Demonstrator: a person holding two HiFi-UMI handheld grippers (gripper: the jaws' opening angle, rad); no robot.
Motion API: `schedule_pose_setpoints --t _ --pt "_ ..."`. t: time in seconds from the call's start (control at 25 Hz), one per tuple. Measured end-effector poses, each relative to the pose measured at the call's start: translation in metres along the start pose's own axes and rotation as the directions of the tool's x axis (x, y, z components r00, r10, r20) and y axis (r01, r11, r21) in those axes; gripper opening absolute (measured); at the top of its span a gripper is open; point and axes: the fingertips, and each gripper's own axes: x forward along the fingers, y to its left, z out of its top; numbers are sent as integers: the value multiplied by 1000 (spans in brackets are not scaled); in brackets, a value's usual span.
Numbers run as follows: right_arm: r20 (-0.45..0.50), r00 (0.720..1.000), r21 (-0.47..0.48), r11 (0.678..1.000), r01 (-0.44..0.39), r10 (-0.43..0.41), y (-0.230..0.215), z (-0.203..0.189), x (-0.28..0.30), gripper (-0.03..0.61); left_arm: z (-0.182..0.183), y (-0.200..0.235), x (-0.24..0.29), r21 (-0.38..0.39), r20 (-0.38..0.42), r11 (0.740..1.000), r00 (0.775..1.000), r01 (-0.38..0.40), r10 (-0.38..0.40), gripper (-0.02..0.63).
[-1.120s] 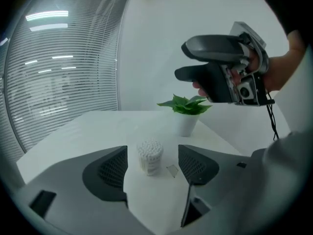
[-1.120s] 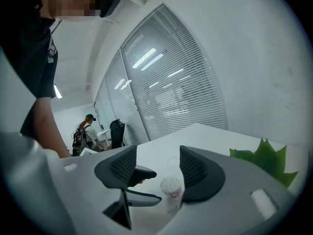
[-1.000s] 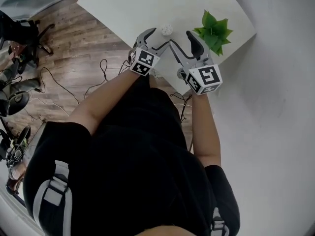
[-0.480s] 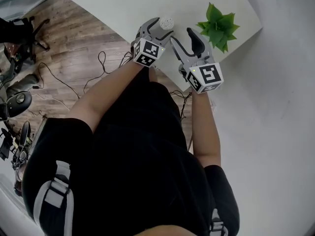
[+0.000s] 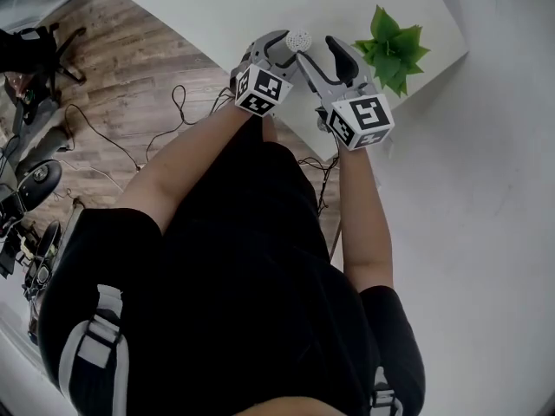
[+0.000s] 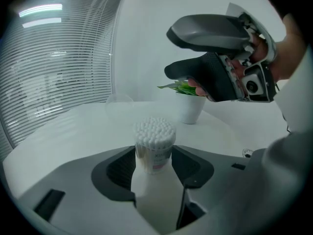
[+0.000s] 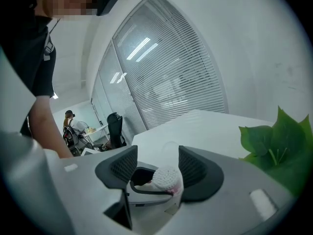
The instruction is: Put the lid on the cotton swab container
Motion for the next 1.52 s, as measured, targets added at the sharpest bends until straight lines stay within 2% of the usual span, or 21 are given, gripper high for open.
schedule_pose_setpoints --t 0.36,0.88,1.52 --pt "-33 999 21 1000 -5 6 -18 -5 30 259 -1 1 -3 57 0 995 997 77 -78 232" --pt "-109 994 63 998 15 -8 -38 -4 72 282 -2 2 -3 52 -18 995 996 84 -83 230" --pt "-201 977 63 996 -57 69 -38 -12 98 281 -3 2 -3 50 -31 994 995 100 -99 230"
